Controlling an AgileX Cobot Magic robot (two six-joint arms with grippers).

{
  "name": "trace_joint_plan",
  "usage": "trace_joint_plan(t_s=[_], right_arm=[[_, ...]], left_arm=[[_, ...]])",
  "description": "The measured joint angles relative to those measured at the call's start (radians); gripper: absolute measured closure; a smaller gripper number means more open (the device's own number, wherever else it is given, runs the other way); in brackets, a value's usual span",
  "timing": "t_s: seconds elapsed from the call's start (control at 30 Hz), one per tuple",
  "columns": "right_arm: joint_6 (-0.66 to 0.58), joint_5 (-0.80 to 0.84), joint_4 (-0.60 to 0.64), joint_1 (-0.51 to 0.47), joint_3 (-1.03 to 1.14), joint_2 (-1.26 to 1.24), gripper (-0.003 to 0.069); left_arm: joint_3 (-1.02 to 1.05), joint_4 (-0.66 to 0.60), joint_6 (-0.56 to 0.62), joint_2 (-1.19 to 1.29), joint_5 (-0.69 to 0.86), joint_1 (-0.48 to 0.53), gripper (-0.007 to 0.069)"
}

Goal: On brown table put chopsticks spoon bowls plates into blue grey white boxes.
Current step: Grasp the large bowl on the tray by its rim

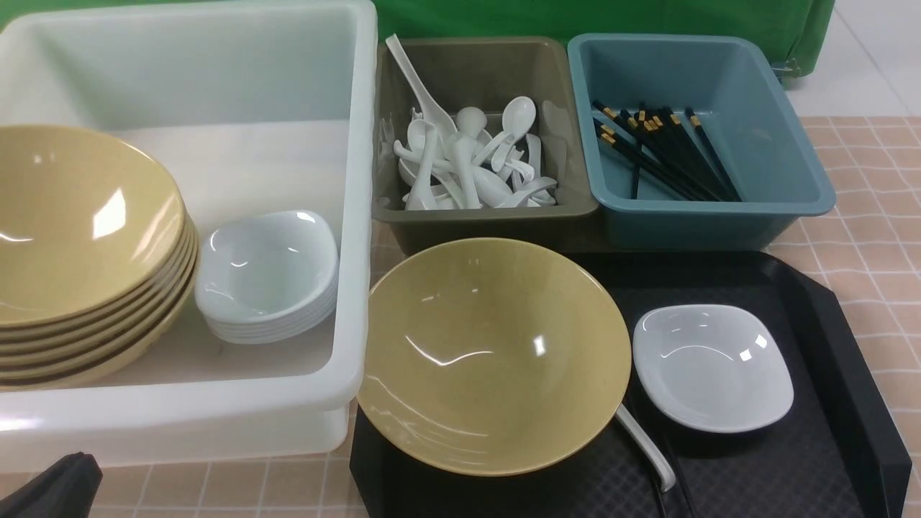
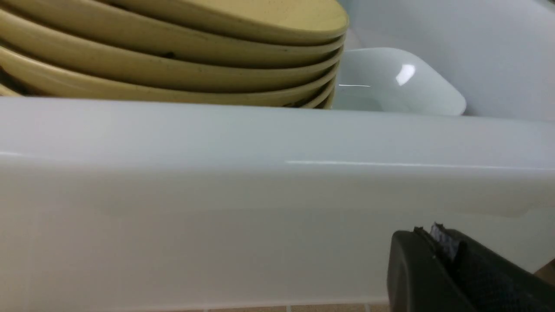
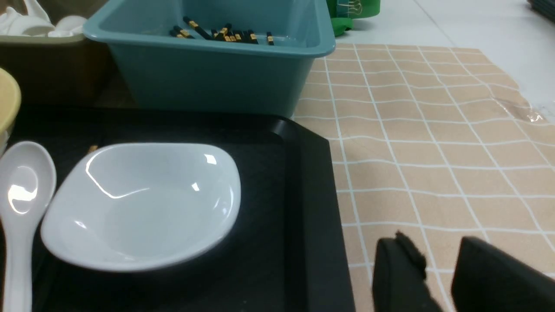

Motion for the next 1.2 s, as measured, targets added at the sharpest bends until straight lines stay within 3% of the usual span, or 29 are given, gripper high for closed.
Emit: trace_joint_plan(t_s=[0.7, 0.83, 1.03, 1.07, 1.17, 1.2], right_arm=[[0.0, -0.021, -0.015, 0.0, 0.001, 0.0, 0.0423], [0.0, -0.145, -0.017, 0.0, 0.002, 0.0, 0.0423], [0.001, -0.702, -0.023, 0.0, 0.003, 0.0, 0.0423], [0.008, -0.732, -0.023, 0.0, 0.003, 0.0, 0.0423], [0.105, -0.922, -0.024, 0.0, 0.003, -0.001, 0.0423], [0.117, -0.922, -0.024, 0.0, 0.003, -0.001, 0.0423]], left_arm=[[0.005, 0.071, 0.025, 0.0, -0.065, 0.0, 0.0623], [0.005, 0.072, 0.026, 0.0, -0.239, 0.0, 0.0623], [0.005, 0.072, 0.026, 0.0, -0.809, 0.0, 0.0623], [0.005, 0.072, 0.026, 0.0, -0.844, 0.0, 0.0623], [0.005, 0.073, 0.018, 0.0, -1.139, 0.0, 0.0623], [0.005, 0.074, 0.018, 0.0, -1.153, 0.0, 0.0623]])
